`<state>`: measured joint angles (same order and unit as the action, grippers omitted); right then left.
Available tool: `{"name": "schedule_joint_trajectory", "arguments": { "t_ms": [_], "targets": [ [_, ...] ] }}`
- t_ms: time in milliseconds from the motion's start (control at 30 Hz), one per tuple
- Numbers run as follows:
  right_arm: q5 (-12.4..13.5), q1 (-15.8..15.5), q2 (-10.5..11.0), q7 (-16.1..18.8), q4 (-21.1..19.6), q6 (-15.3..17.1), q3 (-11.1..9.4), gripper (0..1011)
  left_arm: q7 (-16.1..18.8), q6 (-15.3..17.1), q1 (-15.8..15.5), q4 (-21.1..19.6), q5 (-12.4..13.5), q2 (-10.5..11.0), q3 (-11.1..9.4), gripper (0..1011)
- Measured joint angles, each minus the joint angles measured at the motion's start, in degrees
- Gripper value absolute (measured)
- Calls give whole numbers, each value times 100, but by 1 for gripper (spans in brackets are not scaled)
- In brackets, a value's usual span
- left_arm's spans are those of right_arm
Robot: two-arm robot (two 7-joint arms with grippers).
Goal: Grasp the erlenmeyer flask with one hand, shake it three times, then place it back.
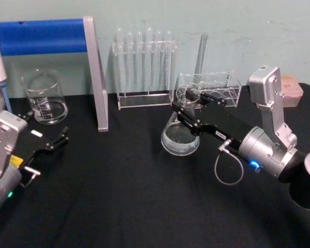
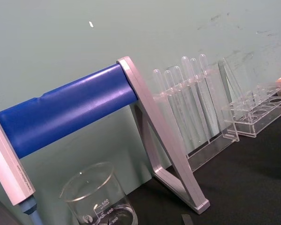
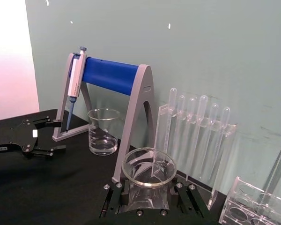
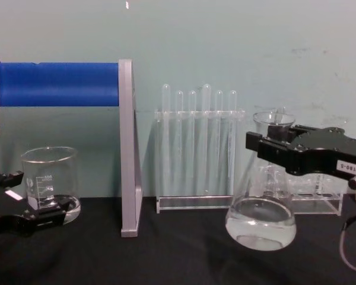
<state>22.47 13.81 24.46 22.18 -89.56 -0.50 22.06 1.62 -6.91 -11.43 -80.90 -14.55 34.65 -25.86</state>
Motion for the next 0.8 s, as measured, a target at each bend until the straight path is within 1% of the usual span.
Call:
{"name": "schedule_joint_trajectory", "arguments": {
  "t_ms": [200, 400, 433, 500, 533, 633, 667, 767, 800],
  "targets": [
    [-34, -8, -41, 109, 6, 32, -34, 449, 0, 0, 0, 0, 0, 0, 0, 1001],
    [-23, -13, -29, 299, -19, 72, -5, 449, 0, 0, 0, 0, 0, 0, 0, 1001],
    [6, -14, -5, 417, -41, 82, 44, 449, 0, 0, 0, 0, 0, 0, 0, 1001],
    [32, -14, 15, 505, -52, 84, 82, 449, 0, 0, 0, 0, 0, 0, 0, 1001],
    [67, -9, 50, 644, -61, 79, 139, 449, 0, 0, 0, 0, 0, 0, 0, 1001],
    [145, 12, 119, 895, -77, 49, 240, 449, 0, 0, 0, 0, 0, 0, 0, 1001],
    [208, 32, 162, 1071, -85, 21, 315, 449, 0, 0, 0, 0, 0, 0, 0, 1001],
    [309, 64, 224, 1324, -100, -17, 428, 449, 0, 0, 0, 0, 0, 0, 0, 1001],
    [378, 85, 259, 1478, -107, -41, 493, 449, 0, 0, 0, 0, 0, 0, 0, 1001]
  ]
}}
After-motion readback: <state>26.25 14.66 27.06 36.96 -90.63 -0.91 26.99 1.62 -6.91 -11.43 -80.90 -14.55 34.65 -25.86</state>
